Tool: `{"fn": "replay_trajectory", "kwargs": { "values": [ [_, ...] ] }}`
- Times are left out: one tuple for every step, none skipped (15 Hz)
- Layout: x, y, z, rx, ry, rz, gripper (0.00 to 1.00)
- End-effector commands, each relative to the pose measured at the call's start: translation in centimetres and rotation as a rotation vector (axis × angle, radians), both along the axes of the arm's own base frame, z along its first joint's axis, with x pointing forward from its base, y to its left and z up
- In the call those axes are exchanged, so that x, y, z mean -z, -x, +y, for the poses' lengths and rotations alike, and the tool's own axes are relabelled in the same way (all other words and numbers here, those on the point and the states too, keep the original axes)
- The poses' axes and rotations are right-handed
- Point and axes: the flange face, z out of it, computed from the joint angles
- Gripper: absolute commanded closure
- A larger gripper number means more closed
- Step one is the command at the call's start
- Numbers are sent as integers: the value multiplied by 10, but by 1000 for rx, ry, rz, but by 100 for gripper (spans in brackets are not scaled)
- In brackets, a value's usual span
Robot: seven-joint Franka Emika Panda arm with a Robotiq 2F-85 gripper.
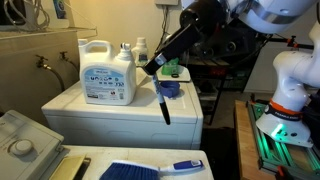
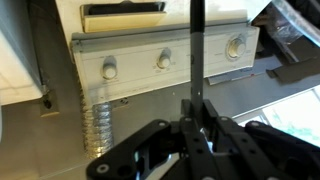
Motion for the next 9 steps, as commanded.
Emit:
{"fn": "replay_trajectory", "kwargs": {
  "values": [
    [6, 0, 2, 19, 4, -13, 87],
    [11, -1, 3, 26, 7, -16, 87],
    [12, -1, 3, 29, 9, -17, 87],
    [12, -1, 3, 30, 9, -18, 97],
    [22, 1, 4, 17, 31, -7, 97],
    [27, 6, 11, -26, 31, 29, 97],
    [33, 9, 15, -59, 33, 60, 97],
    [39, 14, 21, -89, 26, 97, 97],
    [48, 17, 23, -106, 29, 132, 97]
  ]
}}
